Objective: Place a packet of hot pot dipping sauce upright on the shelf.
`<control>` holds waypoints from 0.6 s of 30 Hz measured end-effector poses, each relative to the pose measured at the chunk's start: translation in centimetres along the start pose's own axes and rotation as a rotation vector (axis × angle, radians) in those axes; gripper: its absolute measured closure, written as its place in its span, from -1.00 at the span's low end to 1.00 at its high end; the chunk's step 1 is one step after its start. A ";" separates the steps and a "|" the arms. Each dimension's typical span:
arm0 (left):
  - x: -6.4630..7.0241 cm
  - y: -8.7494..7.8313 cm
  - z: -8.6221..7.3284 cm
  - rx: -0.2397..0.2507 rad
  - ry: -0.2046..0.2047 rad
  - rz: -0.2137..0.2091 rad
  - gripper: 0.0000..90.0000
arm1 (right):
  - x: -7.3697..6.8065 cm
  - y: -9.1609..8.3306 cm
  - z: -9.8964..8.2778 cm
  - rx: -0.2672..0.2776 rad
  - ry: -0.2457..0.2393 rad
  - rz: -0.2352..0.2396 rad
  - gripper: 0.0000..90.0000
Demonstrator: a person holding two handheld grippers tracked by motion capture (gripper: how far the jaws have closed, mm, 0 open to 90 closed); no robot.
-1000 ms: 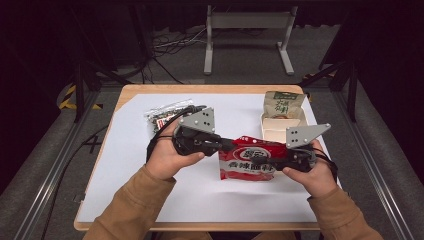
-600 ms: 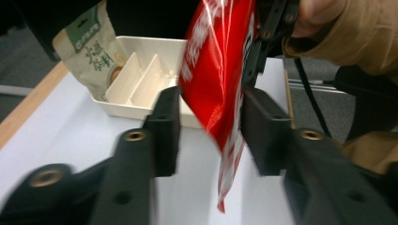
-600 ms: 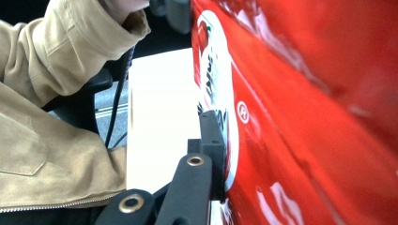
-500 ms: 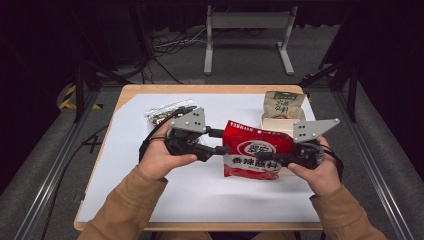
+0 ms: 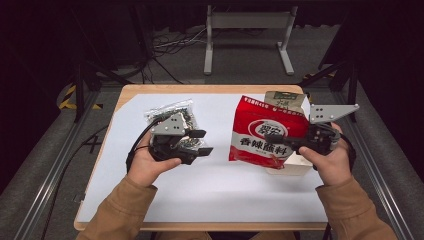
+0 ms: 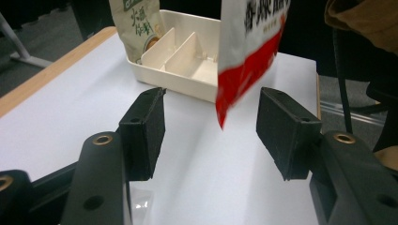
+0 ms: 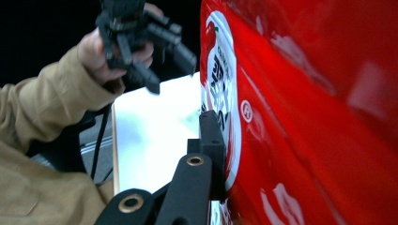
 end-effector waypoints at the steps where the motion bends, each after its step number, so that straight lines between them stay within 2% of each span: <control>1: -0.1 0.1 -0.2 -0.001 -0.002 0.001 -0.05 | 0.1 -0.2 0.1 0.006 0.002 -0.005 1.00; 6: -0.2 1.7 -1.1 -0.015 -0.026 0.031 -0.07 | 1.1 -1.2 0.6 0.028 0.017 -0.042 1.00; 13: -0.5 2.9 -2.0 -0.043 -0.047 0.031 -0.09 | 2.8 -2.3 0.8 0.021 0.021 -0.104 1.00; 16: -0.8 3.2 -2.4 -0.050 -0.061 0.032 -0.11 | 4.1 -3.0 0.7 0.011 0.014 -0.148 1.00; 18: -0.9 3.3 -2.6 -0.052 -0.070 0.034 -0.12 | 4.4 -3.1 0.7 0.010 0.014 -0.156 1.00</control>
Point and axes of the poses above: each handheld gripper's, and its own axes: y roughly forward along the jaws, z roughly out of its top, x roughly to its right, the point moved 1 cm from there along y, roughly forward along the jaws, and after that the axes turned 15 degrees about -x, right-handed, at the moved point
